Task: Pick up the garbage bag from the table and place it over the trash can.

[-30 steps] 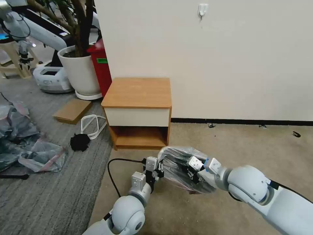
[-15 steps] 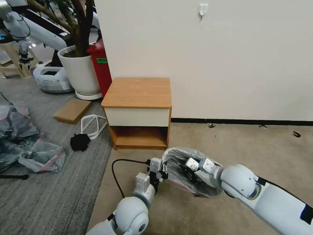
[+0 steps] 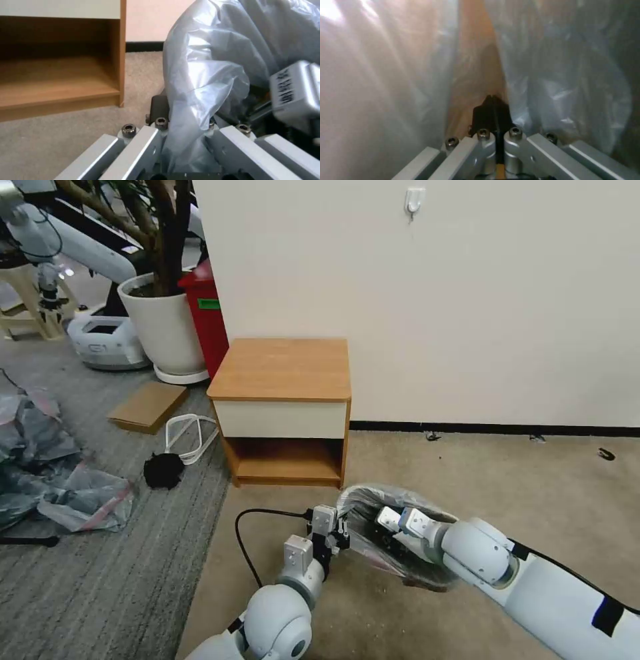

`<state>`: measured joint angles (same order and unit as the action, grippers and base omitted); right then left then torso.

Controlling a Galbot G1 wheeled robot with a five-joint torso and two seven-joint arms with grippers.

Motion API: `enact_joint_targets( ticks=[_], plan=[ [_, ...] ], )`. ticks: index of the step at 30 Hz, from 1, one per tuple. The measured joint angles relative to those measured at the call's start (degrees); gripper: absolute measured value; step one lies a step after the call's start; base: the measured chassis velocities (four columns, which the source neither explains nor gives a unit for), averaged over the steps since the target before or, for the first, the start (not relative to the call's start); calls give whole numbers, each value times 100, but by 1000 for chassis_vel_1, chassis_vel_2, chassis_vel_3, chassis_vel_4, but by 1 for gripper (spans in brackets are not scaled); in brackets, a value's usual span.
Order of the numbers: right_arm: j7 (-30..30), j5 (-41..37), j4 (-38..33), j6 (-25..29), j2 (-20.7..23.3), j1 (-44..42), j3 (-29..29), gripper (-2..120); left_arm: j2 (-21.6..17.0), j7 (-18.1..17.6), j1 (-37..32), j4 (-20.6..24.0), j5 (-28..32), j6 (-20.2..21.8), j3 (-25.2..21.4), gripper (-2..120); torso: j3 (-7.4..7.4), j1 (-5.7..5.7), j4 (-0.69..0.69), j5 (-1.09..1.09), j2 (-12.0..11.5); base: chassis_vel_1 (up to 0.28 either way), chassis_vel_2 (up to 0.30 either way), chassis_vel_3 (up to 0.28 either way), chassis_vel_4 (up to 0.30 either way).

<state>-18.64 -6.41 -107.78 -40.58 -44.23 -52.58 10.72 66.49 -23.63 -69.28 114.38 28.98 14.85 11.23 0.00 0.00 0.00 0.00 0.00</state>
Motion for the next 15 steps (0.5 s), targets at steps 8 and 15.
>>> enact_joint_targets(
  ticks=[8, 15],
  plan=[
    [-43, 147, 132, 3, -75, -3, 25, 0, 6, -37, -12, 39, 104, 12, 5, 2, 0, 0, 0, 0, 0, 0, 0, 0, 0],
    [-47, 283, 210, 5, -146, -24, 30, 0, 24, -116, 5, 104, 273, 102, 36, 2, 0, 0, 0, 0, 0, 0, 0, 0, 0]
  ],
)
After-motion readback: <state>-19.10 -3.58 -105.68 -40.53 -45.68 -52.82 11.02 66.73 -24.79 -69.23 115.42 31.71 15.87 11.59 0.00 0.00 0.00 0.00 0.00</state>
